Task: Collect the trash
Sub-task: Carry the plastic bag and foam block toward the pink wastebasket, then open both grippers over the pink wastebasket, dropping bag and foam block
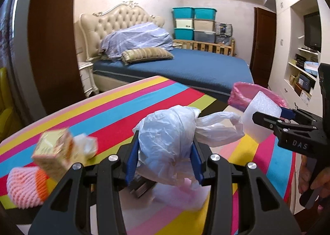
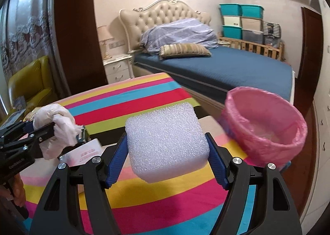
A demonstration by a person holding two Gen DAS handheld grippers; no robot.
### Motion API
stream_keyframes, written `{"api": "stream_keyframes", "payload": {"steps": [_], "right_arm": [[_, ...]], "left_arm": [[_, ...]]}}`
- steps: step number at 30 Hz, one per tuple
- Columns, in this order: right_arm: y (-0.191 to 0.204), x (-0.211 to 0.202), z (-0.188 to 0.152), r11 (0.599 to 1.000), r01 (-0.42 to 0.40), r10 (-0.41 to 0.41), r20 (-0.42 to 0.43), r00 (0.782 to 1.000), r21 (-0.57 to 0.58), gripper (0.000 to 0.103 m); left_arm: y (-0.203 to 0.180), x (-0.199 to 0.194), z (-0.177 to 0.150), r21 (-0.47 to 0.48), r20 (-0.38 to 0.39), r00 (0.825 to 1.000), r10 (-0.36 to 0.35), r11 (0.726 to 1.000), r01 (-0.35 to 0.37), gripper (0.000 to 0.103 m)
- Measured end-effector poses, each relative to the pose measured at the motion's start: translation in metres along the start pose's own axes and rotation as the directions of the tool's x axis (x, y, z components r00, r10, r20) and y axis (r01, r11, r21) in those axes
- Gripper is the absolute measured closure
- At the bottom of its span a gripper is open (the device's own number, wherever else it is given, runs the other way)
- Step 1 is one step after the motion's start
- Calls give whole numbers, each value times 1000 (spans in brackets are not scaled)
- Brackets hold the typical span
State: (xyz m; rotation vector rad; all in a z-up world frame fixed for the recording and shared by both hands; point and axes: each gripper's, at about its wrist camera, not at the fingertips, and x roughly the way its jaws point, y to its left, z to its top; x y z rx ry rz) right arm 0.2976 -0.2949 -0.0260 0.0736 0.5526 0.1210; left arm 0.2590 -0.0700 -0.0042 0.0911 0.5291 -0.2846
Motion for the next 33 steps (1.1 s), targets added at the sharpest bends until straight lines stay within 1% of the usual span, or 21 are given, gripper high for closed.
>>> {"api": "stream_keyframes", "payload": {"steps": [5, 9, 11, 14, 18, 24, 31, 32, 33], "right_arm": [[-28, -7, 4, 998, 52, -53, 33, 998, 38, 33], [-60, -12, 9, 991, 121, -124, 63, 990, 51, 33], [-75, -11, 10, 989, 135, -138, 63, 988, 61, 33], [-100, -8, 14, 982, 177, -181, 64, 982, 60, 33], [-135, -1, 20, 974, 216, -221, 76, 972, 68, 32], [-177, 17, 20, 965, 249, -255, 68, 965, 86, 32], [-200, 32, 16, 965, 245, -252, 68, 965, 94, 31], [-205, 36, 13, 965, 245, -251, 60, 966, 99, 28], [-206, 38, 11, 965, 242, -249, 55, 967, 105, 22]], "left_arm": [[-27, 18, 19, 38, 37, 998, -48, 998, 46, 60], [-51, 36, 35, 66, 48, 993, -103, 993, 100, 59], [-65, 47, 44, 83, 57, 989, -137, 988, 132, 58], [-85, 65, 57, 102, 60, 981, -185, 979, 179, 58], [-111, 96, 79, 101, 40, 970, -238, 967, 233, 58], [-145, 139, 104, 88, 13, 958, -286, 955, 283, 57], [-193, 186, 124, 129, -18, 944, -330, 935, 330, 56], [-201, 196, 126, 134, -30, 940, -340, 931, 341, 55], [-208, 202, 128, 135, -37, 939, -343, 929, 345, 54]]}}
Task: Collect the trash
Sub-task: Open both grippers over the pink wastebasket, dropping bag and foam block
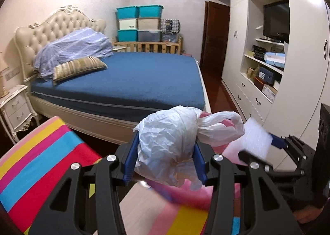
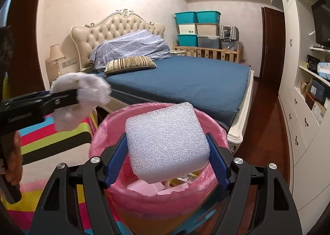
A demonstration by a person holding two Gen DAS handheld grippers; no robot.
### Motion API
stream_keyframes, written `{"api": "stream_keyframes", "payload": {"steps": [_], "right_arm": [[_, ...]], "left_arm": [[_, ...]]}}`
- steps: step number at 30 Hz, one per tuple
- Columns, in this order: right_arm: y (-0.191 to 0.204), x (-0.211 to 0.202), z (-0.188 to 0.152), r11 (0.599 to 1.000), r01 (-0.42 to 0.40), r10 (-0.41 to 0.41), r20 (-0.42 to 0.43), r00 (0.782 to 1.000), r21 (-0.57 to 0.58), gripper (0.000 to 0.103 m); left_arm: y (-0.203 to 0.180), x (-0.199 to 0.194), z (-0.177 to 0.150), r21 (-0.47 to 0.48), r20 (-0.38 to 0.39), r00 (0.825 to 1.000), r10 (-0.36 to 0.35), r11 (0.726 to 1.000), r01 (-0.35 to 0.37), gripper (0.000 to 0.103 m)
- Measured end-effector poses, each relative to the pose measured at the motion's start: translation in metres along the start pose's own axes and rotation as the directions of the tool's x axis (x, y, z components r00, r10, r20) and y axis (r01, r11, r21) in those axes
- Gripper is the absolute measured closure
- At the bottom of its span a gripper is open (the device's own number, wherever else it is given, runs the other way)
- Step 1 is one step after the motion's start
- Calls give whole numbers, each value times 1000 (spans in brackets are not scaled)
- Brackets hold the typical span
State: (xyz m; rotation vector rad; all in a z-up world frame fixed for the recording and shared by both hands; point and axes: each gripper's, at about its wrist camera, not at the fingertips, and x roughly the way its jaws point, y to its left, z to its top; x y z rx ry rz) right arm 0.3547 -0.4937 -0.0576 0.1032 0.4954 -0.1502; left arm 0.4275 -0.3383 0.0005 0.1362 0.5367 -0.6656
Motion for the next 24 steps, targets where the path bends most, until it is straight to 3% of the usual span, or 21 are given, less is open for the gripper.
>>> {"api": "stream_keyframes", "payload": {"steps": [1, 2, 3, 7, 9, 15, 24], "right_arm": [[-3, 1, -2, 1000, 4, -4, 0, 1000, 7, 13], [-6, 0, -5, 1000, 10, -10, 6, 1000, 19, 11], [-10, -2, -7, 999, 9, -9, 4, 1000, 31, 11], [-18, -17, -16, 998, 30, -30, 7, 1000, 58, 11], [-22, -29, -21, 996, 34, -35, 12, 999, 78, 11], [-19, -56, -33, 994, 29, -30, 6, 1000, 108, 11], [50, -71, -29, 997, -71, 71, -9, 997, 31, 11]], "left_arm": [[-4, 12, 3, 1, -9, 1000, -7, 1000, 7, 53], [-8, 20, 6, 3, -14, 1000, -11, 1000, 11, 49], [-10, 27, 9, 9, -19, 1000, -17, 1000, 17, 40], [-17, 44, 13, 22, -31, 1000, -8, 1000, 8, 33], [-18, 42, 14, 18, -29, 1000, -4, 1000, 4, 22], [0, 0, -2, -26, 3, 996, 94, 995, -94, 5], [27, -105, -46, -38, 53, 974, 220, 975, -218, 5]]}}
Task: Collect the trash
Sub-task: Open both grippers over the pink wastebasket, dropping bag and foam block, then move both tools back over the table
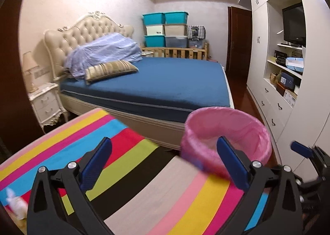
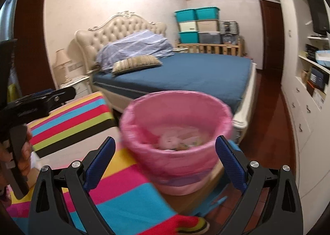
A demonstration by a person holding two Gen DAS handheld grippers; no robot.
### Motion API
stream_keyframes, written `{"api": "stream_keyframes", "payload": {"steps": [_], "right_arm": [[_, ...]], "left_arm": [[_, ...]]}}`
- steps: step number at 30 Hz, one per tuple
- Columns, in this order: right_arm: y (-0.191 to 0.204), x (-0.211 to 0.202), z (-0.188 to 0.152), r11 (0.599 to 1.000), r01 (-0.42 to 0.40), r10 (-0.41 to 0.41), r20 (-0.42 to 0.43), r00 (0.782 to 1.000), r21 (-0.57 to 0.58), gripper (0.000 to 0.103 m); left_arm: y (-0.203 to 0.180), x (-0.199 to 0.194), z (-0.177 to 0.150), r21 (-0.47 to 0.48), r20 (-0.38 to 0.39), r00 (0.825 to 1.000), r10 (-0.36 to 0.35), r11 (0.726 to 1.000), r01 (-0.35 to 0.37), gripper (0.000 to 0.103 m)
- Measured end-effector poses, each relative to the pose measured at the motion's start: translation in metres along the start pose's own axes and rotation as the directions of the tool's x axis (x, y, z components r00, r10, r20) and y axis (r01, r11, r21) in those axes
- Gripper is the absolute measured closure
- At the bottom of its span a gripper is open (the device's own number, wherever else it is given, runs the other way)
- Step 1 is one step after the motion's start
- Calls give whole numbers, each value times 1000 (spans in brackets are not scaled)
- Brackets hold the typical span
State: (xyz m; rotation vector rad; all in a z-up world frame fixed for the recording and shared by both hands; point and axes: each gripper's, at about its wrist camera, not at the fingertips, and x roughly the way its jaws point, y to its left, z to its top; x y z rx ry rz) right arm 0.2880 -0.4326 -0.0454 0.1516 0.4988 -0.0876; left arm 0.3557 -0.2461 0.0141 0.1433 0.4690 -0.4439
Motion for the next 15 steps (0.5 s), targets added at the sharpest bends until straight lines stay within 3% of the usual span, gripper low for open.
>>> {"api": "stream_keyframes", "payload": {"steps": [9, 15], "right_arm": [[93, 6, -9, 984, -165, 160, -71, 985, -69, 11], [149, 2, -22, 961, -252, 237, -131, 963, -116, 11]], "left_arm": [[72, -104, -54, -30, 12, 989, 149, 988, -149, 5], [128, -156, -104, -96, -49, 959, 280, 954, -284, 5]]}}
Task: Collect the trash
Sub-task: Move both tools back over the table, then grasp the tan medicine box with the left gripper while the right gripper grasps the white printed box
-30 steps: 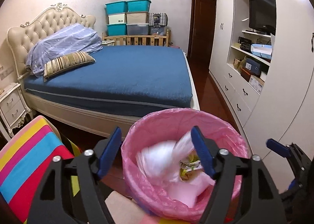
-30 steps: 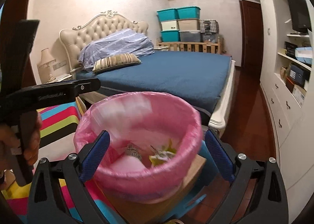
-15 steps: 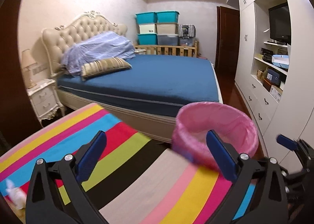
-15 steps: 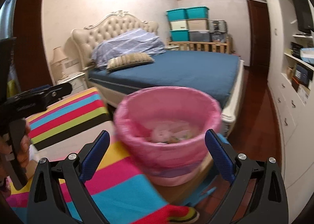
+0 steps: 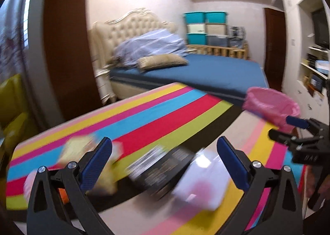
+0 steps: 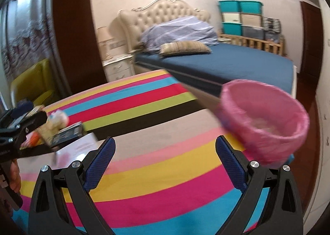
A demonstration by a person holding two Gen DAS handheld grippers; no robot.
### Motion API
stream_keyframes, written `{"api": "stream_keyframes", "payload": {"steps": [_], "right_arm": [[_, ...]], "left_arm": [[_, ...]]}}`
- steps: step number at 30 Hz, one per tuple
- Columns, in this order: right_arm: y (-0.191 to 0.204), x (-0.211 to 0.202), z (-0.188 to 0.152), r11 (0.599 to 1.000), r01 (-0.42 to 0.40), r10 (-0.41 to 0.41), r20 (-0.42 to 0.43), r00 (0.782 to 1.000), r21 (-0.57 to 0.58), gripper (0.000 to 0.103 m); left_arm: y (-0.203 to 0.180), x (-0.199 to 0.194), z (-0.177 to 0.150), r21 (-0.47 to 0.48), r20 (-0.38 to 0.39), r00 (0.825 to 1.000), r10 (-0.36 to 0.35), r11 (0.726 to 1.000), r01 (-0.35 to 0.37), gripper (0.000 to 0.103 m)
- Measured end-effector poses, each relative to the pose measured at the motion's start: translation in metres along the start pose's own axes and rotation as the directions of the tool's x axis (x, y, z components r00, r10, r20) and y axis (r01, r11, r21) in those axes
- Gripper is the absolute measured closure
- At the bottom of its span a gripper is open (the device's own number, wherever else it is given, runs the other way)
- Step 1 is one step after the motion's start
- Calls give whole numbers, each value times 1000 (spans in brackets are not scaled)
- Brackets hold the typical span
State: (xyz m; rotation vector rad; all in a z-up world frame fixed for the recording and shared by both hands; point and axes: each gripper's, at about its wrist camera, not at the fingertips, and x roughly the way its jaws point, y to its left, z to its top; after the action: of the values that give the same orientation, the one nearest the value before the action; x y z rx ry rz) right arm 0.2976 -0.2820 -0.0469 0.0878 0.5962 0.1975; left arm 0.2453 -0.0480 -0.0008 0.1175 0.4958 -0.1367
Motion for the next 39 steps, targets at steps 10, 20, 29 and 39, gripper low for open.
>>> {"api": "stream_keyframes", "payload": {"steps": [10, 20, 29, 39], "right_arm": [[71, 8, -25, 990, -99, 87, -114, 990, -98, 11], [116, 26, -37, 981, -84, 46, -210, 977, -174, 11], [78, 39, -27, 988, 50, -82, -225, 971, -144, 11], [25, 38, -11, 995, 99, -93, -216, 972, 20, 11]], "left_arm": [[78, -26, -47, -114, -66, 990, 121, 985, -128, 5], [95, -35, -46, -139, -40, 993, 112, 983, -117, 5], [114, -32, -52, -183, -62, 988, 138, 972, -147, 5], [108, -9, -45, -181, -118, 986, 121, 973, -141, 5]]}}
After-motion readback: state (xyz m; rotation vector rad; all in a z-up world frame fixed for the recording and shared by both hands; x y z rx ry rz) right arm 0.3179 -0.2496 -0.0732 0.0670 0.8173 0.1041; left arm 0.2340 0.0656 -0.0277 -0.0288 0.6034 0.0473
